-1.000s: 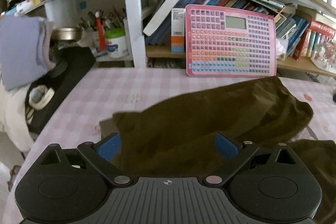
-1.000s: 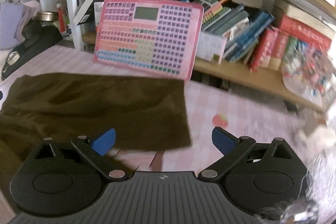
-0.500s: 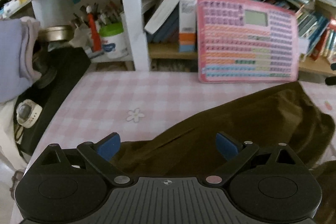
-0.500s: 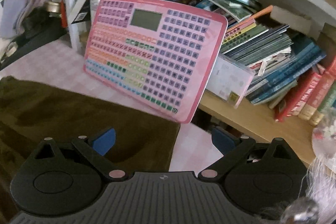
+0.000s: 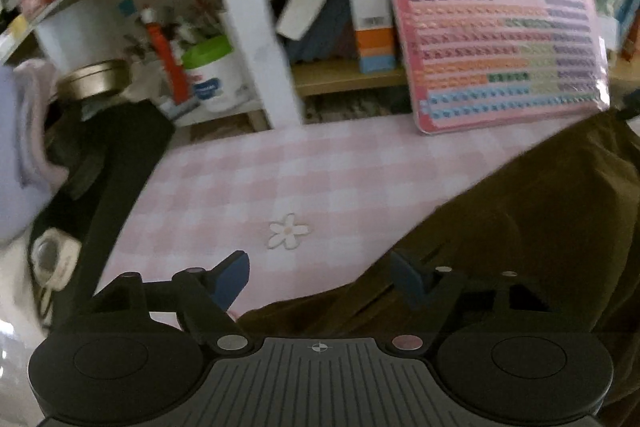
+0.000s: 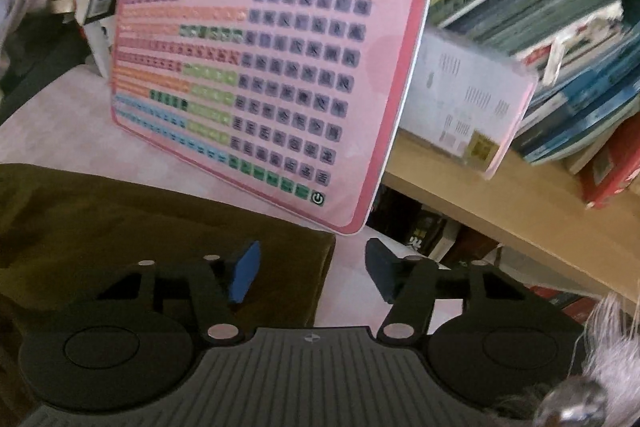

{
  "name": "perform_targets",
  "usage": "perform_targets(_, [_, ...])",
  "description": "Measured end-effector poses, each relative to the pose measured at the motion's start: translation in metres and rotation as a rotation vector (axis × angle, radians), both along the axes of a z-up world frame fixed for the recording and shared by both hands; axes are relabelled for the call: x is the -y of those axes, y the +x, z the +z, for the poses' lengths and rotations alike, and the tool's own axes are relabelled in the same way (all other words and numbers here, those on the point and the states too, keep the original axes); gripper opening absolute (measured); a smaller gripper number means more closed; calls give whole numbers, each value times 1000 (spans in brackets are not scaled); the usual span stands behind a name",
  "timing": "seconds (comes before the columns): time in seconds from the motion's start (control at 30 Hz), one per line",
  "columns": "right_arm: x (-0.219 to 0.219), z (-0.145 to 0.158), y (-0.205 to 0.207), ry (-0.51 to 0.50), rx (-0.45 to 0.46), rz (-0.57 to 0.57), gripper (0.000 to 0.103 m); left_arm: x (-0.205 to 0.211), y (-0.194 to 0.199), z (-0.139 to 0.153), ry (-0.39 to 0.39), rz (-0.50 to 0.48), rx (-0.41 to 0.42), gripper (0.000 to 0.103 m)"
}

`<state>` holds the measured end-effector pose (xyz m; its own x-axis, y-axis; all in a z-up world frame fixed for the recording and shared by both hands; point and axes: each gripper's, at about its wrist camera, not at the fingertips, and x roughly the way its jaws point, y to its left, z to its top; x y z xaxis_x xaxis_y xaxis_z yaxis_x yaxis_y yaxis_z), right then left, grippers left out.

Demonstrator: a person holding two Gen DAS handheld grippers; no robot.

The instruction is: Fold clothes

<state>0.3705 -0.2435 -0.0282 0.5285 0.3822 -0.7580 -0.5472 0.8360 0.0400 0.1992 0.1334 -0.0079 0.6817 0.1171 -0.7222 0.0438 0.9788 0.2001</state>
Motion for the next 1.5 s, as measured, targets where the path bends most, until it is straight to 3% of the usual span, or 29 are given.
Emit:
perform_targets(0.17, [-3, -13, 7, 1, -31, 4, 51, 4, 6, -8, 11, -96, -53, 77])
perform_targets(0.47, [1, -21, 10, 15, -59, -10, 32, -4, 9, -18, 5, -191, -165, 71])
perform_targets(0.53, [3, -21, 10, 28, -61, -8, 15, -3, 12, -19, 18, -180, -160, 58])
perform_targets(0.6, [6, -20, 9, 46, -68, -14, 9, 0, 15, -17, 37, -159, -130, 23])
perform_targets(0.67, [6, -18, 7, 49, -52, -33, 4, 4, 17, -15, 57, -138, -101, 8])
perform_targets(0.77, [12, 1, -1, 86, 44, -88, 2, 8, 21, -12, 85, -106, -55, 5])
perform_targets(0.9, [27, 29, -24, 177, 115, -178, 2, 7, 8, 19, 47, -108, 47, 4])
perform_targets(1.1, [50, 85, -88, 263, 248, -257, 2, -1, -42, 67, -19, -166, 209, 4])
perform_targets(1.27, [64, 121, -176, 306, 319, -328, 2, -8, -92, 88, -53, -245, 289, 4])
perform_targets(1.37, [69, 124, -245, 317, 334, -392, 2, -11, -127, 86, -73, -288, 293, 4])
perform_targets(1.5, [71, 92, -335, 321, 252, -520, 2, -17, -177, 65, -131, -325, 246, 5])
